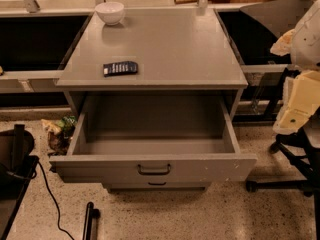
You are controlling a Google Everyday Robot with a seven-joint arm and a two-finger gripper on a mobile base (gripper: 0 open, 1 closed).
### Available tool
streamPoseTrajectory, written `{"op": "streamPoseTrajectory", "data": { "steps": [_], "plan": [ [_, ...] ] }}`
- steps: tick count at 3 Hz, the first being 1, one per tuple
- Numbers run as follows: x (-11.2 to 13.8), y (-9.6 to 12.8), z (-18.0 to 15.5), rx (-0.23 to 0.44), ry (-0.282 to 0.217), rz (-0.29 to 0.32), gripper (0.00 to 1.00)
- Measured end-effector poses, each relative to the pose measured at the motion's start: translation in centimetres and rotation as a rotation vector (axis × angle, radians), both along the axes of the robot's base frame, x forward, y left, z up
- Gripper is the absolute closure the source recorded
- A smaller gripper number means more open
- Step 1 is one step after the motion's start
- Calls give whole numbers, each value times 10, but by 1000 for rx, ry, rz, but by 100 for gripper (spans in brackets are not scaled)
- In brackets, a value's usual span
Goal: Place rxbar blueberry into top drawer
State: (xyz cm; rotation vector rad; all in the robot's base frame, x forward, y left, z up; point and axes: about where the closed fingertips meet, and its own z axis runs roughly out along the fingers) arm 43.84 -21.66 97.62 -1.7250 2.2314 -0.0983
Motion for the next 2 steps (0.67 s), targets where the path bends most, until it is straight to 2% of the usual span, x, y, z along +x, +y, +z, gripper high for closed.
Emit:
{"op": "streamPoseTrajectory", "data": {
  "steps": [1,2],
  "plan": [
    [4,2,2,2,-8,6,0],
    [43,19,2,22,-26,57,0]
  ]
}}
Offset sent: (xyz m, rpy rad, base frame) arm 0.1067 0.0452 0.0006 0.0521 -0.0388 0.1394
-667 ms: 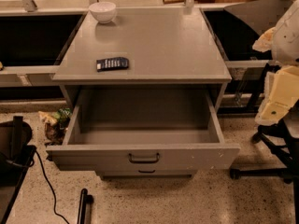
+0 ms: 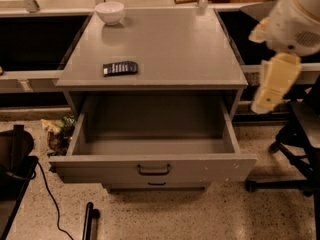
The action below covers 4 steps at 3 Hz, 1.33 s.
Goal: Place rxbar blueberry into top drawer
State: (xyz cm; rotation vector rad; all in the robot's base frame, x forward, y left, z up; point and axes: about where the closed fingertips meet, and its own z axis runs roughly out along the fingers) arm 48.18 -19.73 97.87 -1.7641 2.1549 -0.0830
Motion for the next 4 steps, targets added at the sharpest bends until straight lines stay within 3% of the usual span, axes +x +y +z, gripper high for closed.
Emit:
{"op": "streamPoseTrajectory", "data": {
  "steps": [1,2,3,4],
  "plan": [
    [56,37,-14,72,-3,69,0],
    [106,73,-43,179,15,94,0],
    [106,73,-43,179,14,94,0],
    [135,89,-47,238,-28,124,0]
  ]
}}
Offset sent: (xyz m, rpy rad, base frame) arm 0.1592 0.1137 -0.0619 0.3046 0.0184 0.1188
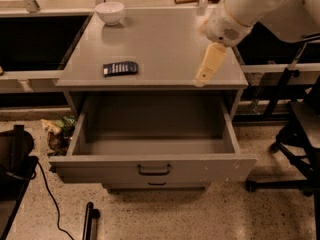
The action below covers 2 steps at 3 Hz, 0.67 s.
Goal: Place rxbar blueberry into top drawer
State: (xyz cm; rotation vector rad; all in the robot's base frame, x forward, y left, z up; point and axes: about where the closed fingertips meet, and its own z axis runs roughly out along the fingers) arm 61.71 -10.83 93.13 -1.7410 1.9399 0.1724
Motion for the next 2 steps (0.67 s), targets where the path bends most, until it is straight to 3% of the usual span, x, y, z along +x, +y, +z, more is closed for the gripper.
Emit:
{"op": "streamPoseTrajectory", "data": {
  "steps": [1,2],
  "plan": [
    [43,37,-2,119,-57,60,0],
    [79,76,-10,245,-108,42,0]
  ]
}}
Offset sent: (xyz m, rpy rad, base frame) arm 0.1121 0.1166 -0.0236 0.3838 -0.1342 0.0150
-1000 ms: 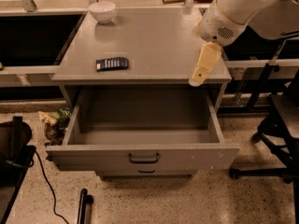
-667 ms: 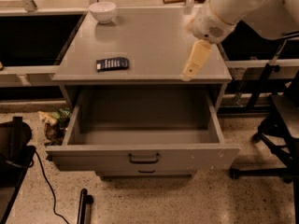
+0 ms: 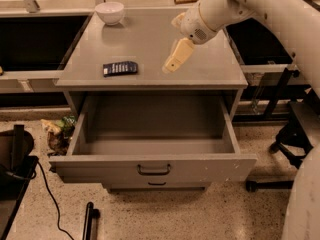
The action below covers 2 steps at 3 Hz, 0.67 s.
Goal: Place rxbar blueberry into top drawer
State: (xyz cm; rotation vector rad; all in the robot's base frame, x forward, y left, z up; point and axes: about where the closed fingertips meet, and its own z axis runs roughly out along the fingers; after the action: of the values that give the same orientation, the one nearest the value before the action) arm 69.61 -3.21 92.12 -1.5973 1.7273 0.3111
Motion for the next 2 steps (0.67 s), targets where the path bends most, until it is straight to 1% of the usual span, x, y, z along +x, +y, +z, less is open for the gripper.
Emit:
{"op": "streamPoseTrajectory", "data": {
  "steps": [1,2],
  "plan": [
    [0,0,0,0,0,0,0],
    [19,19,-7,93,-18,-21,0]
  ]
}}
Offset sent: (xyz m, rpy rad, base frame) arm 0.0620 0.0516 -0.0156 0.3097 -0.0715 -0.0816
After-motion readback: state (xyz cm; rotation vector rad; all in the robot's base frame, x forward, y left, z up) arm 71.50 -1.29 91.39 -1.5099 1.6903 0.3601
